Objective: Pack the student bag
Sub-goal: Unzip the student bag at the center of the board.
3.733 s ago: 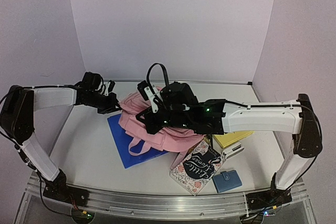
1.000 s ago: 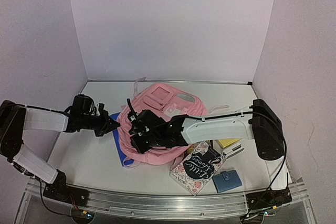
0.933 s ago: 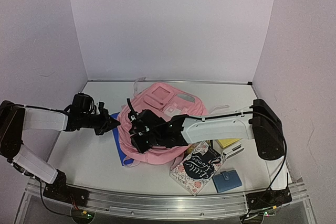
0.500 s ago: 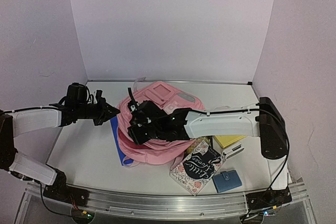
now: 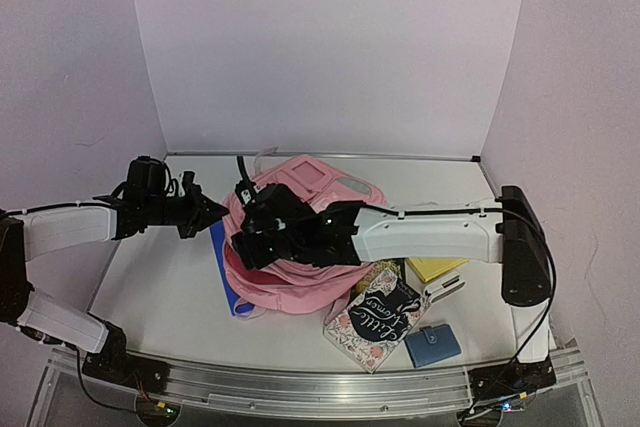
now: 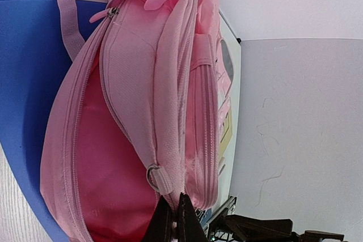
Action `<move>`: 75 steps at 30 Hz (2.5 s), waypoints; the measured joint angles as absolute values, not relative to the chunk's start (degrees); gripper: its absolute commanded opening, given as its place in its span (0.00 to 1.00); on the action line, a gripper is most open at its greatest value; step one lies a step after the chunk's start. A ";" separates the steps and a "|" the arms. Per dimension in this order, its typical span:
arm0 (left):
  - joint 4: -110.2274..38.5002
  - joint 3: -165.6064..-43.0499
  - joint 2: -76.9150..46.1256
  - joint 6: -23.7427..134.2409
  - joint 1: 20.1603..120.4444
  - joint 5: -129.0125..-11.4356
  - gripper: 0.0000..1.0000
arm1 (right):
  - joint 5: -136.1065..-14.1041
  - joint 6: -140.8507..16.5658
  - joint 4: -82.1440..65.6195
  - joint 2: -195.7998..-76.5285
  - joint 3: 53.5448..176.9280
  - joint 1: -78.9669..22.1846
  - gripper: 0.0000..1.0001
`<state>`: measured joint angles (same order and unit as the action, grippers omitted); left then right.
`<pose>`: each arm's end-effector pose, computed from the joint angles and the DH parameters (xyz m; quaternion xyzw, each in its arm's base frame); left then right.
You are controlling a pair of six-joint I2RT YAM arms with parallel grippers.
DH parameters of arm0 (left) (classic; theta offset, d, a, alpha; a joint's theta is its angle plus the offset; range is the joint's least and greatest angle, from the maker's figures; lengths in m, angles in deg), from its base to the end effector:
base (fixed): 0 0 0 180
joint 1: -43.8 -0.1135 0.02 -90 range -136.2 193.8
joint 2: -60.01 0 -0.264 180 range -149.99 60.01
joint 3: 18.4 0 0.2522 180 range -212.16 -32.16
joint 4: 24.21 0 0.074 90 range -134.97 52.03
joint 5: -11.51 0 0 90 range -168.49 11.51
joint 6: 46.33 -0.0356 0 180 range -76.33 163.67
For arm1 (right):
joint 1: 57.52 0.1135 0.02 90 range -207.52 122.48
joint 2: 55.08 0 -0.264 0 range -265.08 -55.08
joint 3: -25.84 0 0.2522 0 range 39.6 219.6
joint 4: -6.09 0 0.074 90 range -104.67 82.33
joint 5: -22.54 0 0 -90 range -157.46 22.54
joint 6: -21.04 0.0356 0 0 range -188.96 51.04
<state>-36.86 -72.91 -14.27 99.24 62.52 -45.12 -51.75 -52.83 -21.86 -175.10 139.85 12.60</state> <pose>0.2526 -0.1063 0.2267 -0.1341 0.8402 -0.4791 0.2158 0.1766 0.4601 0.2552 -0.3397 0.8084 0.2301 0.4221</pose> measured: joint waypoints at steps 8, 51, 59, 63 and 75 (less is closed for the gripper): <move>-37.93 -73.11 -14.18 99.24 62.60 -45.14 0.00 | -44.71 -53.27 -24.69 -180.00 142.56 13.29 0.81; -44.13 -74.70 -12.49 96.10 63.81 -52.27 0.86 | -23.35 -49.69 -41.51 -186.86 158.19 14.17 0.00; -45.74 -70.34 -10.94 98.03 71.53 -57.35 0.97 | -22.89 -46.34 -43.73 -186.67 164.48 10.71 0.00; -46.98 -69.40 -11.55 99.75 74.86 -60.14 0.99 | -22.20 -45.33 -44.93 -186.65 166.95 8.99 0.00; -38.85 -68.47 -19.87 102.97 76.38 -58.26 0.15 | -21.58 -45.30 -46.96 -185.12 168.53 8.02 0.00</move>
<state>-38.85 -68.47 -19.87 102.97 76.38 -58.26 -21.58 -45.30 -46.96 -185.12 168.53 8.02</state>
